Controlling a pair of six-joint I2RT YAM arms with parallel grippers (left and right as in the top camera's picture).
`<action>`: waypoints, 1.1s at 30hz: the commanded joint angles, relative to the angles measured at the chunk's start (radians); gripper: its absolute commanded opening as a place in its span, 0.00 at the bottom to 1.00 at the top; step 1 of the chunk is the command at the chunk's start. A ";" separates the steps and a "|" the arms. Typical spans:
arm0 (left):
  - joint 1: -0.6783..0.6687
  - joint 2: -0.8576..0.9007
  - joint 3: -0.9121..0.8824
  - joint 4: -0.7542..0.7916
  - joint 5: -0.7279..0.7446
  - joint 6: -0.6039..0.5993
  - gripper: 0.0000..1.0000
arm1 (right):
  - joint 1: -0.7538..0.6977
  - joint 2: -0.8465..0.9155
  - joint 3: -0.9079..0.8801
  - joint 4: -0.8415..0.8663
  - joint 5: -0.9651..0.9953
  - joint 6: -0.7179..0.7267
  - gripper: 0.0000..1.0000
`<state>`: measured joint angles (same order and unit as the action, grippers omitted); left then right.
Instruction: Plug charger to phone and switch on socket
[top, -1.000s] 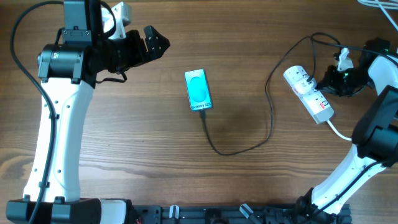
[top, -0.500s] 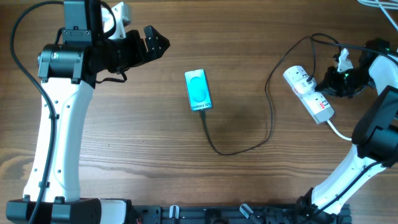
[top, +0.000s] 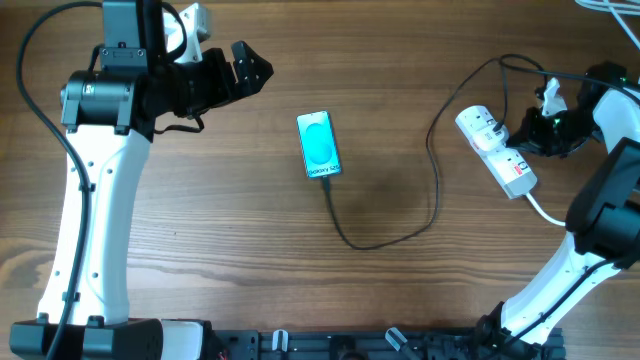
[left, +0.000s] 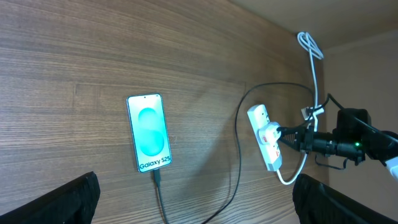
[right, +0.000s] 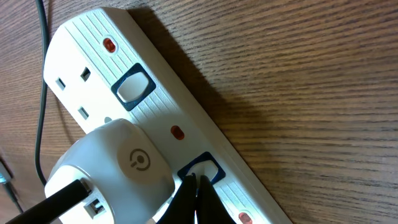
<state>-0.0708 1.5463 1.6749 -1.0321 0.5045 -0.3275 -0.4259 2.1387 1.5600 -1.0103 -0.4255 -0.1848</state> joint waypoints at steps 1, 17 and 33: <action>-0.001 -0.007 0.006 0.002 -0.009 0.009 1.00 | 0.008 -0.018 -0.020 -0.003 0.007 -0.017 0.04; -0.001 -0.007 0.006 0.002 -0.009 0.009 1.00 | 0.018 -0.018 -0.049 0.010 0.071 0.006 0.04; -0.001 -0.007 0.006 0.002 -0.009 0.009 1.00 | 0.027 -0.138 0.074 0.010 0.085 0.121 0.04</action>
<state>-0.0708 1.5463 1.6749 -1.0321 0.5045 -0.3275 -0.3748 2.1048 1.5646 -0.9913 -0.3138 -0.0978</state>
